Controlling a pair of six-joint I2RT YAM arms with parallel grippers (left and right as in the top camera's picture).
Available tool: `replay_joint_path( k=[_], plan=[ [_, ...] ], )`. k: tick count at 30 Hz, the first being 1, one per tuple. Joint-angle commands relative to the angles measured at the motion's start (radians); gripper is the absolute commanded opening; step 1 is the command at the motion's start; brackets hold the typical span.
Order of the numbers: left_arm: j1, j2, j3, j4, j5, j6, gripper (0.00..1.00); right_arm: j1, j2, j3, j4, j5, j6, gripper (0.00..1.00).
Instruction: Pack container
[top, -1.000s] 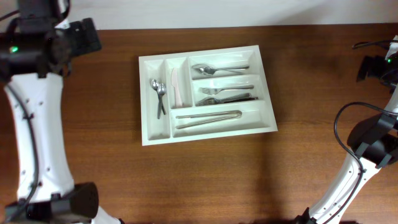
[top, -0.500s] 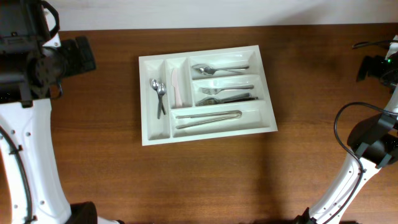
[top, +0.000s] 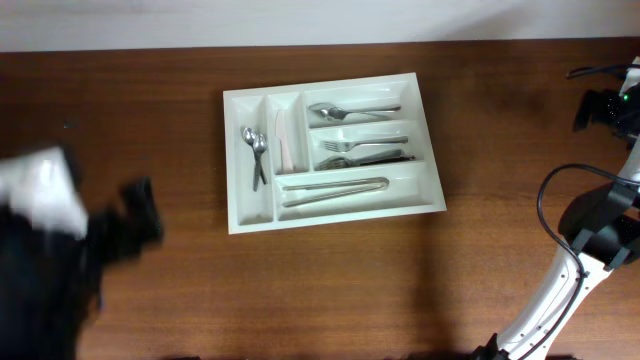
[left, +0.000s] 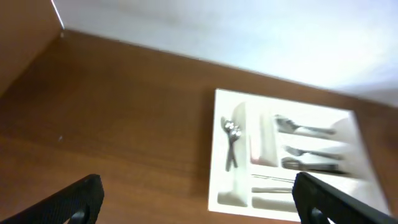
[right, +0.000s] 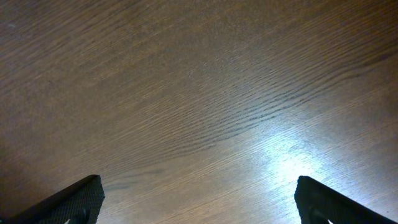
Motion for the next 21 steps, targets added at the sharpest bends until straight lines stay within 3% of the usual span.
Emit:
replay_joint_path(
  k=[1,6,13,21],
  plan=[
    [-0.002,-0.137,-0.131,-0.027,0.040,-0.069,0.99,0.004,-0.004,-0.003,0.000,-0.005,0.009,0.99],
    [-0.002,-0.289,-0.338,-0.016,0.069,-0.178,0.99,0.004,-0.004,-0.003,0.000,-0.005,0.009,0.99],
    [-0.002,-0.315,-0.592,0.108,0.117,-0.217,0.99,0.004,-0.004,-0.003,0.000,-0.005,0.009,0.99],
    [-0.002,-0.301,-0.690,0.073,0.114,-0.224,0.99,0.004,-0.004,-0.003,0.000,-0.005,0.009,0.99]
  ],
)
